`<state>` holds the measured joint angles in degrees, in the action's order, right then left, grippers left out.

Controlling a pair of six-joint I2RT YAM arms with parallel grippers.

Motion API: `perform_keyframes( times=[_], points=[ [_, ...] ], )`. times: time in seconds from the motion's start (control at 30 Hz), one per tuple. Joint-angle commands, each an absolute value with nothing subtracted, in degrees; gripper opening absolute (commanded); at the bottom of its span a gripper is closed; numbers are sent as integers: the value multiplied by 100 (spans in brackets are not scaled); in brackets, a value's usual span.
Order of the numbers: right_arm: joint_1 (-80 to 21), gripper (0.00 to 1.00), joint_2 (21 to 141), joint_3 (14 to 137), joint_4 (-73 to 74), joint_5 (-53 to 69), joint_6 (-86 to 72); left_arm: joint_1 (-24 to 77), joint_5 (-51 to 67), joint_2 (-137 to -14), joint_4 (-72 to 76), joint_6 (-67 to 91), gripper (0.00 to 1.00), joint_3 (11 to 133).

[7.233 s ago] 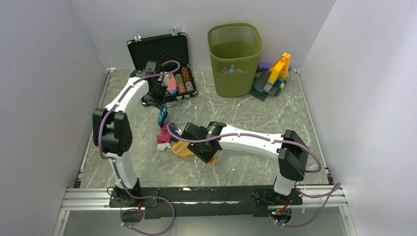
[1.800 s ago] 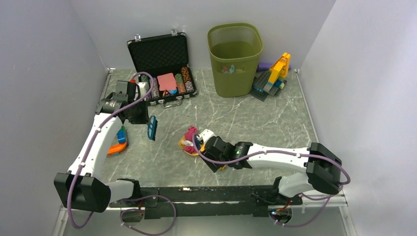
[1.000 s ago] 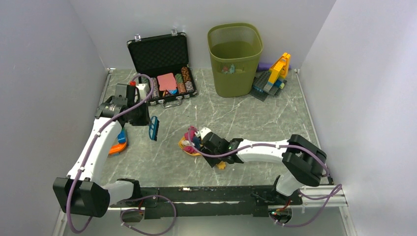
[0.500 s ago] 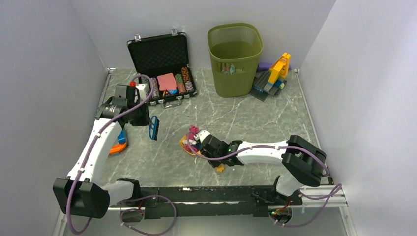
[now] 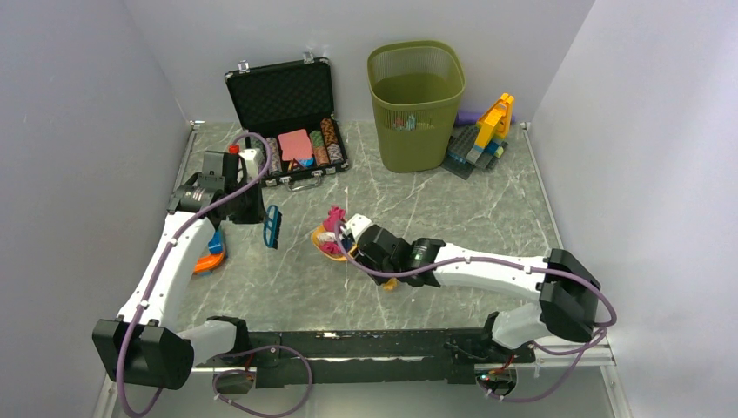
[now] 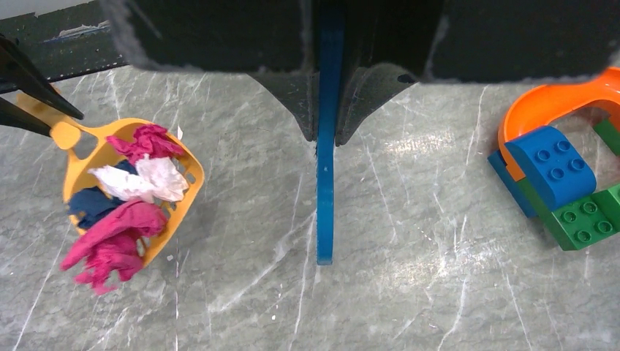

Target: Sweep away the paper scraps from the table

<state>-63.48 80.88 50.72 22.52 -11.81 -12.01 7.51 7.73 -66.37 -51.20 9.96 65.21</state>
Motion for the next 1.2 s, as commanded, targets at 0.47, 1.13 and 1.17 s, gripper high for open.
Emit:
perform_keyframes(
  times=[0.47, 1.13, 1.17],
  points=[
    [-5211, 0, 8893, 9195, 4587, -782, -604, 725, 843, -6321, -4937, 1034, 0, 6287],
    [-2997, 0, 10927, 13350, 5116, 1448, -1403, 729, 1106, -5933, -4865, 1121, 0, 5902],
    [-2871, 0, 10906, 13265, 4922, 1704, -1565, 729, 1106, -5918, -4861, 1125, 0, 5888]
  ],
)
